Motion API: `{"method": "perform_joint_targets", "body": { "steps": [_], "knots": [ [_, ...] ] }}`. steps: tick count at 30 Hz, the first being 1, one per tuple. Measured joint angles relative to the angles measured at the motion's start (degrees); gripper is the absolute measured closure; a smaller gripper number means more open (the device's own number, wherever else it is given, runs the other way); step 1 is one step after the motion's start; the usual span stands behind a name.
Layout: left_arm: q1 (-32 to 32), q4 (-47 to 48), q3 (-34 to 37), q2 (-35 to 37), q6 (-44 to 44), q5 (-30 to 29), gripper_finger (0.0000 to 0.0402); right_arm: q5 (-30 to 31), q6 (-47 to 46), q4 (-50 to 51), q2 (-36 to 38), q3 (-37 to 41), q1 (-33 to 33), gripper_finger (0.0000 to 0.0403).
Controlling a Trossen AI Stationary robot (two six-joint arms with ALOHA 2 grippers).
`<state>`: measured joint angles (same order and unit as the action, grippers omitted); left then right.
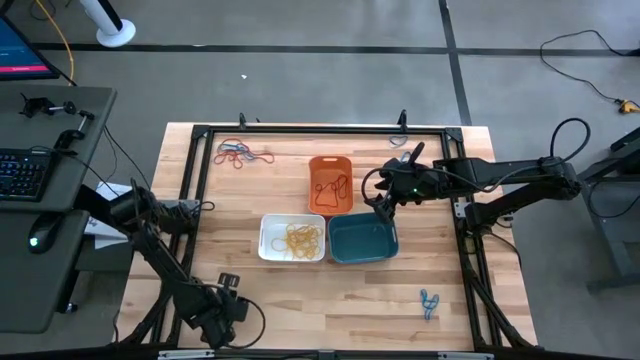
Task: Sort rubber bands into baskets
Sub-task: Put the red rubber band into the orange bin
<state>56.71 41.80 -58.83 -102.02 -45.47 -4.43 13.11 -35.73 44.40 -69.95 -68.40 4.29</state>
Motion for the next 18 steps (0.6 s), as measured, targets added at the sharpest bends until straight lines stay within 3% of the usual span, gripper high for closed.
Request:
{"method": "perform_joint_targets", "body": {
  "steps": [8,18],
  "knots": [
    [-1.61,0.48,0.00,0.22,-0.83,0.01,0.0384,0.15,0.16,0.00,0.02,0.00,0.00,0.0128],
    [-4.57,6.36,0.00,11.93,-3.95,-0.23,0.0401,0.17,0.17,0.00,0.02,0.00,0.00,0.0128]
  ]
}}
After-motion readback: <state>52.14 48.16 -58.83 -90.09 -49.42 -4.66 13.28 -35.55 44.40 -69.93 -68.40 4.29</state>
